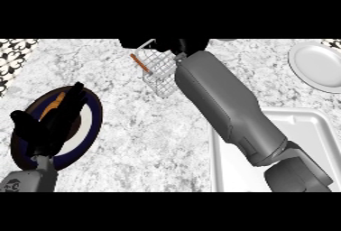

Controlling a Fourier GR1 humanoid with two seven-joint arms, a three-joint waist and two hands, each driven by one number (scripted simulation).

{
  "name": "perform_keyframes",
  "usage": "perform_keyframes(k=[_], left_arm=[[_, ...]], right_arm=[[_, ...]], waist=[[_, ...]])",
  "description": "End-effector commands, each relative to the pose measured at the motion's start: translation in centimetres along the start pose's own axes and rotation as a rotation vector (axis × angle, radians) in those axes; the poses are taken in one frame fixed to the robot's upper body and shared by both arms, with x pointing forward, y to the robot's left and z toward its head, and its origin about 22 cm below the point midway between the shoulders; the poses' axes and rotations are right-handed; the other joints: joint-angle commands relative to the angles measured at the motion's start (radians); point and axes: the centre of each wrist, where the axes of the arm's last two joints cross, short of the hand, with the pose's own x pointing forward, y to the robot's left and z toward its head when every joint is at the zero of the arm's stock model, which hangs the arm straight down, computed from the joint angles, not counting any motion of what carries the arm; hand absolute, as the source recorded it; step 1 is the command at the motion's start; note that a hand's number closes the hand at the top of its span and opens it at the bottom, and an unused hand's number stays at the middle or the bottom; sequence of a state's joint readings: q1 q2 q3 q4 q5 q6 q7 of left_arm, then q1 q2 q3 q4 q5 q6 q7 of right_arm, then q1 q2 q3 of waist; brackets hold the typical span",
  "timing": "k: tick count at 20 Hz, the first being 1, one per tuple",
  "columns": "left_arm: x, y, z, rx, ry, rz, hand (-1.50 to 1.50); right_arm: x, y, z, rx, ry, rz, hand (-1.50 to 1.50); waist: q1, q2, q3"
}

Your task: Pick the bell pepper from the tray and place it in the tiered basket

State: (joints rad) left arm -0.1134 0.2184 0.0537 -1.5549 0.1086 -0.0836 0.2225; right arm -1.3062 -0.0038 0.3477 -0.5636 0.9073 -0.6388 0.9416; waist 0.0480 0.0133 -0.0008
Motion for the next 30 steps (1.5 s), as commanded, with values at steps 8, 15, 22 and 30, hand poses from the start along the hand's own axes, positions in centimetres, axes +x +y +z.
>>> perform_keyframes(k=[8, 15, 22, 30], left_arm=[[0.4, -0.6, -0.5, -0.015, -0.013, 0.009, 0.0], [0.1, -0.6, -0.1, 0.002, -0.017, -0.008, 0.0], [-0.9, 0.7, 0.8, 0.029, 0.001, 0.014, 0.0], [-2.2, 2.0, 1.8, 0.087, 0.048, 0.001, 0.0]], right_arm=[[-0.9, 0.8, -1.4, -0.091, 0.045, -0.123, -1.5], [0.3, -1.3, -2.4, -0.166, 0.127, -0.42, -1.5], [-0.7, -2.5, -2.7, -0.297, 0.186, -0.674, -1.5], [-4.1, -6.4, -5.4, -0.439, 0.2, -0.707, -1.5]], waist=[[0.02, 0.006, 0.0], [0.002, 0.004, 0.001], [-0.025, -0.009, 0.002], [-0.088, -0.032, 0.001]])
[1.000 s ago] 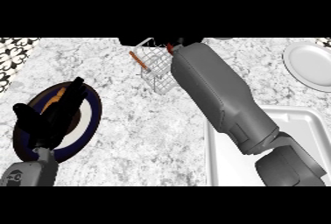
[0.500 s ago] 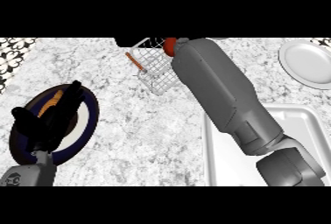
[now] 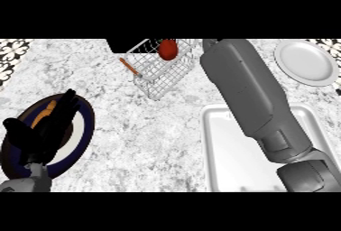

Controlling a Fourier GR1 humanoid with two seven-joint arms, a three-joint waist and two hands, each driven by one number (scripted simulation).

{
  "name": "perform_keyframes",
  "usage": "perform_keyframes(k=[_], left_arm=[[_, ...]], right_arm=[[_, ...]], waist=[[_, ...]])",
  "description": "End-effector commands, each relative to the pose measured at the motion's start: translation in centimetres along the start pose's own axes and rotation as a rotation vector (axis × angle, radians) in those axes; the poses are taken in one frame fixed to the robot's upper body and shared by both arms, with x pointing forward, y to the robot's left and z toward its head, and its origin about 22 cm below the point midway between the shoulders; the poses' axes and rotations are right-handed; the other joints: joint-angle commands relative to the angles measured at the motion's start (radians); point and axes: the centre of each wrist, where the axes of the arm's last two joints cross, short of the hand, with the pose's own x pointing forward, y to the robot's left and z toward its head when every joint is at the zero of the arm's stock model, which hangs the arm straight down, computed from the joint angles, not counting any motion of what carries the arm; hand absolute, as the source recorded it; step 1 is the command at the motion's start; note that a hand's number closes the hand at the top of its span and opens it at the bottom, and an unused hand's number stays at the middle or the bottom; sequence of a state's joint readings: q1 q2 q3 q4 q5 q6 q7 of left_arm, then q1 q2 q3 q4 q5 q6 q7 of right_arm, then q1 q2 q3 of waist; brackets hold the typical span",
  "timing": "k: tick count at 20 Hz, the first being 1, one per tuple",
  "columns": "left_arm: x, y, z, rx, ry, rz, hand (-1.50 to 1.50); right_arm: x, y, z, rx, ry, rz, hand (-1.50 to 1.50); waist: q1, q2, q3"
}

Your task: Pick the bell pepper from the tray and place it in the tiered basket

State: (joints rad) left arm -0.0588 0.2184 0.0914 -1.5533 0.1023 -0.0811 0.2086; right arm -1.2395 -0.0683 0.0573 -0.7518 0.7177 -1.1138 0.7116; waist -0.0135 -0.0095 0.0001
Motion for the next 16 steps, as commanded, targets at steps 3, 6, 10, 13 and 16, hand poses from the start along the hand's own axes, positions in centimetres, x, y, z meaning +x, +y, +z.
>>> perform_keyframes(k=[3, 6, 10, 13, 16], left_arm=[[-0.8, 0.7, 1.2, 0.021, 0.018, 0.018, 0.0], [-0.9, 1.9, 1.2, 0.045, 0.032, 0.026, 0.0], [-1.4, 0.3, 1.6, 0.051, 0.034, 0.018, 0.0], [-1.4, 1.7, 1.3, 0.066, 0.018, 0.003, 0.0], [-0.7, 1.2, 1.9, 0.045, 0.009, 0.016, 0.0]], right_arm=[[-1.6, -4.2, -2.4, -0.129, 0.032, -0.071, -1.5], [-2.1, -6.8, -2.6, -0.138, 0.036, -0.073, -1.5], [-2.5, -12.6, -3.7, -0.159, 0.015, -0.076, -1.5], [-3.8, -16.4, -2.2, -0.139, 0.015, -0.059, -1.5], [-4.3, -21.2, -1.5, -0.141, -0.006, -0.031, -1.5]], waist=[[-0.032, -0.012, 0.0], [-0.058, -0.02, -0.001], [-0.061, -0.017, 0.0], [-0.066, -0.014, -0.001], [-0.04, -0.008, 0.0]])
